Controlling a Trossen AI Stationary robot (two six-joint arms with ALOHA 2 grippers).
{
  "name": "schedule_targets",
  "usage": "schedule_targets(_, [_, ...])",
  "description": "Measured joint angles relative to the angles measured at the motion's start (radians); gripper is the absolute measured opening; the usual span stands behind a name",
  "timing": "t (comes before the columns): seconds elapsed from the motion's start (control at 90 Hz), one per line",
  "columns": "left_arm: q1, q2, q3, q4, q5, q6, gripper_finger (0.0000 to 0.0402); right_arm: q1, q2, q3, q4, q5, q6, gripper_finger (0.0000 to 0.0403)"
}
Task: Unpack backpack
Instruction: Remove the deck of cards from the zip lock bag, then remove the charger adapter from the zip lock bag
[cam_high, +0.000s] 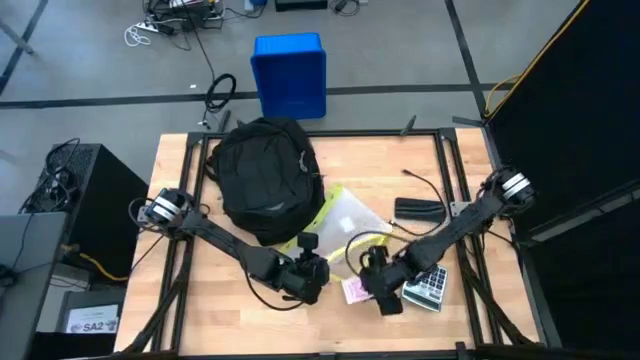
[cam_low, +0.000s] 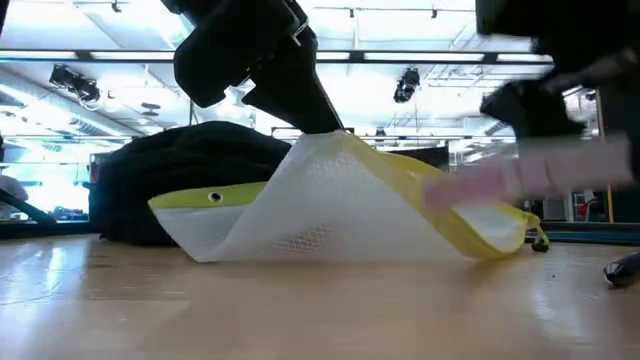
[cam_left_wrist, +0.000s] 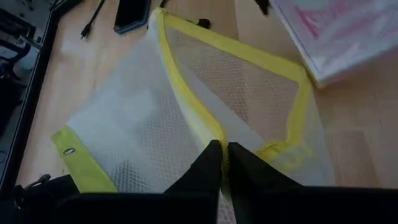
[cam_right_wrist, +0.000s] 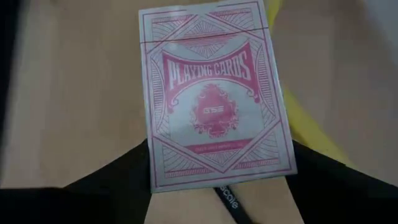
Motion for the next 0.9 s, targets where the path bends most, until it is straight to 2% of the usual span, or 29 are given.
schedule_targets(0.256, [0.000, 0.000, 0.000, 0.000, -0.001, 0.000, 0.0000, 0.004, 0.083, -0.001, 0.065, -0.066, 0.019, 0.0286])
schedule_targets(0.467, [0.000, 0.000, 0.000, 0.001, -0.002, 0.000, 0.0000, -0.005, 0.078, 0.000, 0.072, -0.089, 0.073, 0.0333])
schedule_targets(0.589, [0.000, 0.000, 0.000, 0.000, -0.002, 0.001, 0.0000, -0.004, 0.078, 0.014, 0.063, -0.133, 0.072, 0.0345])
schedule_targets(0.778, [0.000, 0.000, 0.000, 0.001, -0.003, 0.002, 0.0000, -0.003, 0.077, 0.063, 0.000, -0.154, 0.054, 0.0339])
schedule_targets(0.9, [0.000, 0.000, 0.000, 0.000, -0.003, 0.003, 0.0000, -0.009, 0.077, 0.097, -0.039, -0.081, -0.018, 0.0320])
